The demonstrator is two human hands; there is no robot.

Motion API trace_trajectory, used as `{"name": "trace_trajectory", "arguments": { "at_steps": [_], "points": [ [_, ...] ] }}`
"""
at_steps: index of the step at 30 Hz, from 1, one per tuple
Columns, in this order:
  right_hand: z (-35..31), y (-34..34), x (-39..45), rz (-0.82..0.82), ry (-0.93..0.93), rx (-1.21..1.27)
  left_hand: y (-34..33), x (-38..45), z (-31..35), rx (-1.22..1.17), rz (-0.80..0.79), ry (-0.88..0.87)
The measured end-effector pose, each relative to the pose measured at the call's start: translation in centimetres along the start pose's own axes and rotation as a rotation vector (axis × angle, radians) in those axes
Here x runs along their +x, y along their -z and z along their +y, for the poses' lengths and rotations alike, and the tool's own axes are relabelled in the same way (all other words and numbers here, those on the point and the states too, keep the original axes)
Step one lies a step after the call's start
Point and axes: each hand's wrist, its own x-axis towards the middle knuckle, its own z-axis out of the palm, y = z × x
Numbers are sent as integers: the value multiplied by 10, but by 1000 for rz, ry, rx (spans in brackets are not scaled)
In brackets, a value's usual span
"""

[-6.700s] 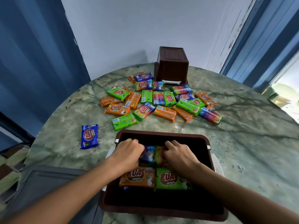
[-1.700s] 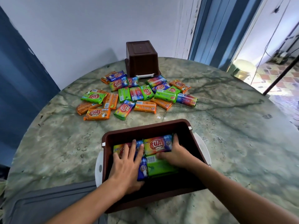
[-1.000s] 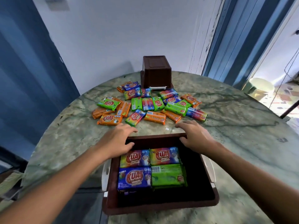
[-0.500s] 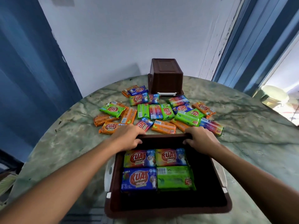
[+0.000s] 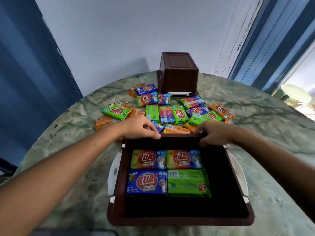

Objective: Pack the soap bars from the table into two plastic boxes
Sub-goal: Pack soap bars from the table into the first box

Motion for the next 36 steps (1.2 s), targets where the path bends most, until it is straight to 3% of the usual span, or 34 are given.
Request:
{"name": "trace_trajectory", "arguments": {
  "at_steps": [3, 5, 7, 11, 18, 27, 33, 36],
  "points": [
    [-17, 23, 31, 162, 87, 71, 15, 31, -13, -117, 126, 33],
    [-29, 25, 61, 238, 112, 27, 15, 59, -24, 183, 164, 111],
    [-35, 17, 98, 144, 97, -58, 2, 87, -32, 391, 62, 191],
    [-38, -19, 146, -96, 21, -329, -25, 121, -42, 504, -78, 252],
    [-35, -34, 167, -64, -24, -346, -34, 136, -48, 527, -16, 241],
    [-31, -26, 145, 89, -52, -304, -22, 111, -42, 461, 96, 231],
    [-35, 28, 60, 482, 43, -193, 34, 42, 9, 410, 437, 69],
    [-42, 36, 3, 511, 141, -270, 39, -11, 44, 387, 428, -37]
  ]
}}
